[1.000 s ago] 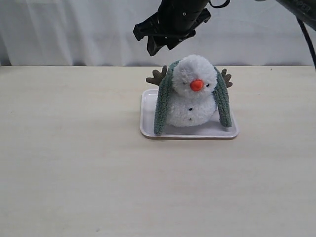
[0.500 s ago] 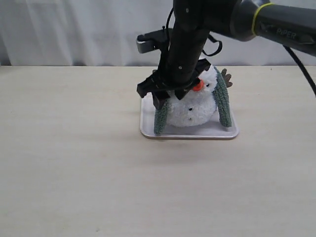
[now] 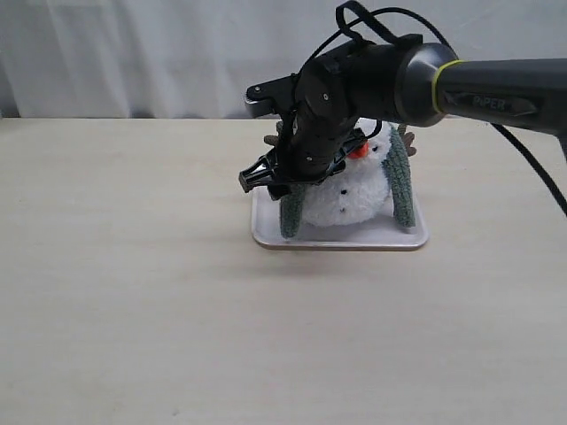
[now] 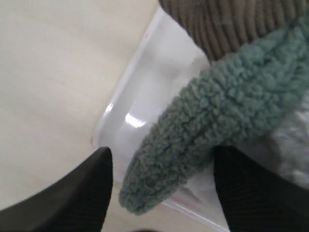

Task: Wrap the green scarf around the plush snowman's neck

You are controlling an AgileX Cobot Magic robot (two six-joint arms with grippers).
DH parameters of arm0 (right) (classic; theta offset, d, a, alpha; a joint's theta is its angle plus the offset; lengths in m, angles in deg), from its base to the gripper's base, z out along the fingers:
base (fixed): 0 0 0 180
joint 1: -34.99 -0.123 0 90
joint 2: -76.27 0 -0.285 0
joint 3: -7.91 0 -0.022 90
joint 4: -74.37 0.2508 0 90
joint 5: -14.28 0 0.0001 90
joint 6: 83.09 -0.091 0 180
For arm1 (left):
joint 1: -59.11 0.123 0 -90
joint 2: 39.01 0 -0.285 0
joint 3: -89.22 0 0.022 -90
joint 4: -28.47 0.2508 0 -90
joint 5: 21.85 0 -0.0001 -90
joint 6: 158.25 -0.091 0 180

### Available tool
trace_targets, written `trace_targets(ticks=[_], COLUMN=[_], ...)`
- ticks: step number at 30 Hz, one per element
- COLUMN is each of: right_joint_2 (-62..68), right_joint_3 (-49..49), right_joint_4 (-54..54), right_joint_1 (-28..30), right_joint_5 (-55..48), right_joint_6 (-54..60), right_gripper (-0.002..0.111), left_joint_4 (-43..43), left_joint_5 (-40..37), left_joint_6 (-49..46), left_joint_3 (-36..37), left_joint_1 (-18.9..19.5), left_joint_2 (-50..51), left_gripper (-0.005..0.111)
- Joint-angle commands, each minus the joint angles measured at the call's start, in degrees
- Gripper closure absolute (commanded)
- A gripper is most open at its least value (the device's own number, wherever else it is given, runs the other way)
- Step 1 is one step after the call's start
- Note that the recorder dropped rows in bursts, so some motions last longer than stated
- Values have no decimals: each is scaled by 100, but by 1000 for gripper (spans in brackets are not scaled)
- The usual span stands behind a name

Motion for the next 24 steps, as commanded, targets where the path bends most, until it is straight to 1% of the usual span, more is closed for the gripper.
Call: trace_targets(ticks=[1,5,7,11,16,18,24], right_joint_2=[36,80,137,321,406,406,386], right_joint_3=[28,28,28,28,28,28,28], right_joint_4=[-132,-108,-108,-128,-146,-146,-485], right_joint_1=[6,-2,-8,3,3,3,3], right_joint_5=[55,346,427,439,465,465,425], right_joint_6=[-137,-181,-181,-181,-181,-181,-181], right_gripper=[49,50,52,57,58,65,102], left_joint_4=[-9,-9,-9,-9,-9,-9,-9], left_joint_5=[66,66,66,66,66,66,66], left_joint_6=[13,13,13,13,13,13,13], left_joint_3=[9,9,9,9,9,9,9], left_joint_1=[6,6,6,6,6,6,6], left_joint_2=[-12,-12,-12,-12,-12,-12,-12], left_gripper=[107,107,107,107,107,107,107])
